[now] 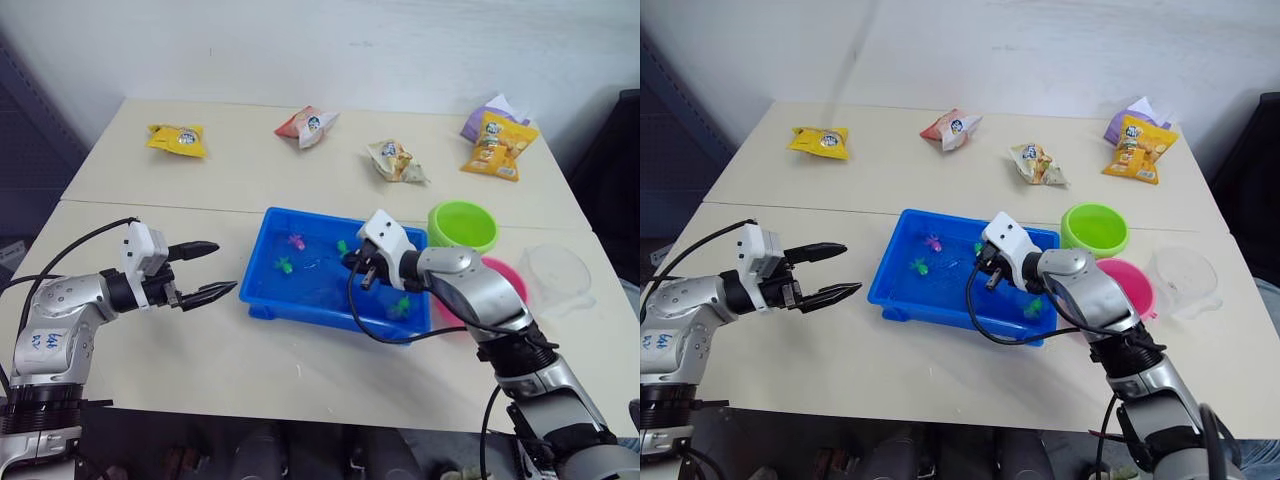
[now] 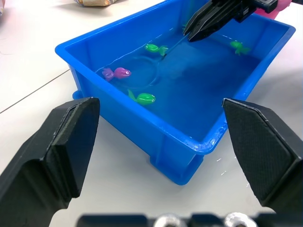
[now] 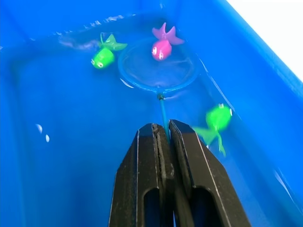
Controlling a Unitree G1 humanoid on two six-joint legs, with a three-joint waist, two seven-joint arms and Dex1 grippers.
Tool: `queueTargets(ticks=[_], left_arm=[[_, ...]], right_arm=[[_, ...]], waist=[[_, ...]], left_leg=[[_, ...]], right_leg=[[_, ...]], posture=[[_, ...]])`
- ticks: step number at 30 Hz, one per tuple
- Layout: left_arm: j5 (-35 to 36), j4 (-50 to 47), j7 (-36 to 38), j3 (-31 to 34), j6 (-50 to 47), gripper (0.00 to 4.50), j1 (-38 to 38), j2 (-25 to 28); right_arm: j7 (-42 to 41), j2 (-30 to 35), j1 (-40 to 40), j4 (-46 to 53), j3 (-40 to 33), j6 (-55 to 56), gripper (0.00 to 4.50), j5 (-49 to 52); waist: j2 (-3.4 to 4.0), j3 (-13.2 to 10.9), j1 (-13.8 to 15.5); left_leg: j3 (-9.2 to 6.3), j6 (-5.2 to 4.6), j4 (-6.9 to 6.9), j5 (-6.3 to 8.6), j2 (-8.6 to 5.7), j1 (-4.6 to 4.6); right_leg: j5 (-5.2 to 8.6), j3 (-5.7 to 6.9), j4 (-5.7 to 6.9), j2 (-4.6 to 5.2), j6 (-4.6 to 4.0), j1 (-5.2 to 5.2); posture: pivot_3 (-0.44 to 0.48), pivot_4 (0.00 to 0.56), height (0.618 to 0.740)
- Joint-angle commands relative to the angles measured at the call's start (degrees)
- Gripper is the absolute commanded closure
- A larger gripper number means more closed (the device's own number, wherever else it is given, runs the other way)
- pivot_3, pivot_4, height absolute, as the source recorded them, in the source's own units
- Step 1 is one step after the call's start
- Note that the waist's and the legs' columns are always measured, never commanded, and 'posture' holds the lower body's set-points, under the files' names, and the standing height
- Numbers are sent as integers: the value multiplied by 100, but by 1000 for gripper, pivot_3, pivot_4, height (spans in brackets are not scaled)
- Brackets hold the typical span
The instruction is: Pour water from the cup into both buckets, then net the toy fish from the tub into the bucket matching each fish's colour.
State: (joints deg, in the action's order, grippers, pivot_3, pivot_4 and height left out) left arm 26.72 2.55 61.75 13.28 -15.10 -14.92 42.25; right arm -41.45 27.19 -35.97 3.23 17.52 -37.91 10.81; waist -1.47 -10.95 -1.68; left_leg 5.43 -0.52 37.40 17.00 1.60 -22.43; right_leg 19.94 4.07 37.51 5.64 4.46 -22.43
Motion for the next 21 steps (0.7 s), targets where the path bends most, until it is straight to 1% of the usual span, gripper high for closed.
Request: queueTargets(ticks=[1,8,13,16,21], left_arm=[[84,-167,-14,81,106,65,23,-28],[55,-67,33,-10,160,65,-74,-110],[51,21,110,-92,235,65,-229,-131],[89,-21,187,-158,211,65,-322,-139],[164,-145,357,-342,107,65,-488,-195]], right_arm=[[-184,133,274,584,-224,520,4500,48],[-264,247,700,943,-385,810,4500,68],[-325,391,1138,1596,-731,1004,4500,233],[-355,454,1561,1951,-1046,1384,4500,360],[-474,857,2603,2586,-1719,1788,4500,488]], waist=[[0,0,3],[0,0,-2],[0,0,11],[-1,0,14],[-1,0,26]], left_leg=[[1,0,-1,0,0,0],[6,1,2,-2,1,1],[5,1,1,-2,1,0],[5,1,2,-2,0,1],[5,0,1,-1,-2,1]], right_leg=[[0,0,0,0,0,0],[0,-3,1,-2,0,0],[0,-2,0,-2,0,0],[0,-1,-2,-2,0,2],[0,-1,-4,-2,0,5]], posture=[[0,150,738],[0,150,738],[0,150,738],[0,150,738],[0,150,738]])
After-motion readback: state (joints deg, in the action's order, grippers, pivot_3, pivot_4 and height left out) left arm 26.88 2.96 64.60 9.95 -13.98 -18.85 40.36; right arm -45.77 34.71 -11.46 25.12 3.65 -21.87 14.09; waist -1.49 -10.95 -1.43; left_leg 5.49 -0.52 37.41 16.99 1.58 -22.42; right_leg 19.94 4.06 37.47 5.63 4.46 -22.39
